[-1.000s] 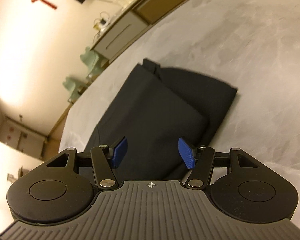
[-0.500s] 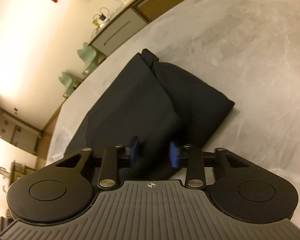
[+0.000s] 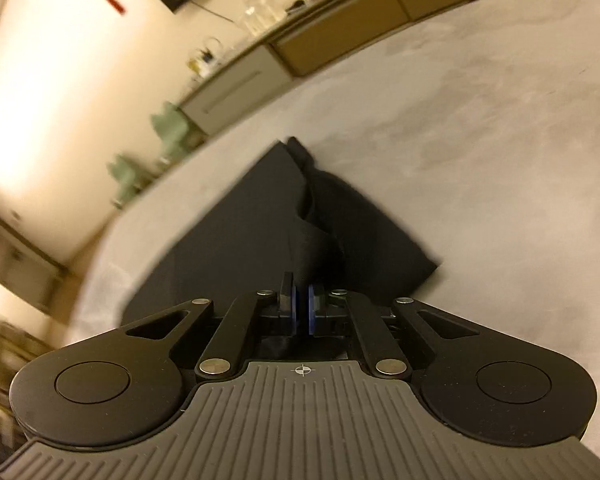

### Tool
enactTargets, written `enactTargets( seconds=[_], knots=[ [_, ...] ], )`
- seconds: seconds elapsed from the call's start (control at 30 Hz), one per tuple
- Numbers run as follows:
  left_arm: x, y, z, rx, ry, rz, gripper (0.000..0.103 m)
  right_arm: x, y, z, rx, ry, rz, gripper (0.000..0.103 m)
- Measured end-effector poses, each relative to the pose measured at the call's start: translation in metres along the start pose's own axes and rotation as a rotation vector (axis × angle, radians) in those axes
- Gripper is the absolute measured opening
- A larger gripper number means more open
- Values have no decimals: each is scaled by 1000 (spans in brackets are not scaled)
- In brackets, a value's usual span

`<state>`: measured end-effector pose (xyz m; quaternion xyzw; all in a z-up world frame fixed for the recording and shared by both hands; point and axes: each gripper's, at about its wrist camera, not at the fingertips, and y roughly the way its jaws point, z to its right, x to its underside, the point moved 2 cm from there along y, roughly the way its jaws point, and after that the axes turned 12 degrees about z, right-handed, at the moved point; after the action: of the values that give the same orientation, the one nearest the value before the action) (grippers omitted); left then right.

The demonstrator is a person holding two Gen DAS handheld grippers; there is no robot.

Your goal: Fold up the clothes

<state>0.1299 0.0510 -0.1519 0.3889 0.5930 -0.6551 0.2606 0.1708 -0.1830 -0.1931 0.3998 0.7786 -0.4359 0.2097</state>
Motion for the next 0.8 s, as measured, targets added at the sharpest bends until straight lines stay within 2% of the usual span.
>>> enactTargets(
  seconds=[0.13,0.23,0.47,0.53,0.57,0.63,0.7,0.73,0.8],
  knots=[
    [0,-4,-2,-5,-37,7,41,6,4,2,-38,-1,-18,4],
    [-1,-14,1,22,-66,28,39,6,1,-1,-91,29,-37,4],
    [-14,-33,4,-53,-73,71,39,7,4,10,-59,77,-81,5],
    [-24,-39,5,-76,-74,93,39,1,-3,2,-30,21,-59,26],
    [-29,-41,6,-85,-78,102,39,-3,-10,-2,4,-26,-17,30],
    [-40,-45,9,-101,-85,120,39,-14,-29,-17,76,-164,122,46],
    [-50,-41,12,-74,-105,125,41,-19,-43,-35,98,-298,227,47],
    [-53,-35,16,-64,-106,118,41,-19,-44,-42,84,-342,244,47],
    [-59,-24,24,-42,-108,103,41,-14,-37,-50,48,-384,216,45]
  ],
)
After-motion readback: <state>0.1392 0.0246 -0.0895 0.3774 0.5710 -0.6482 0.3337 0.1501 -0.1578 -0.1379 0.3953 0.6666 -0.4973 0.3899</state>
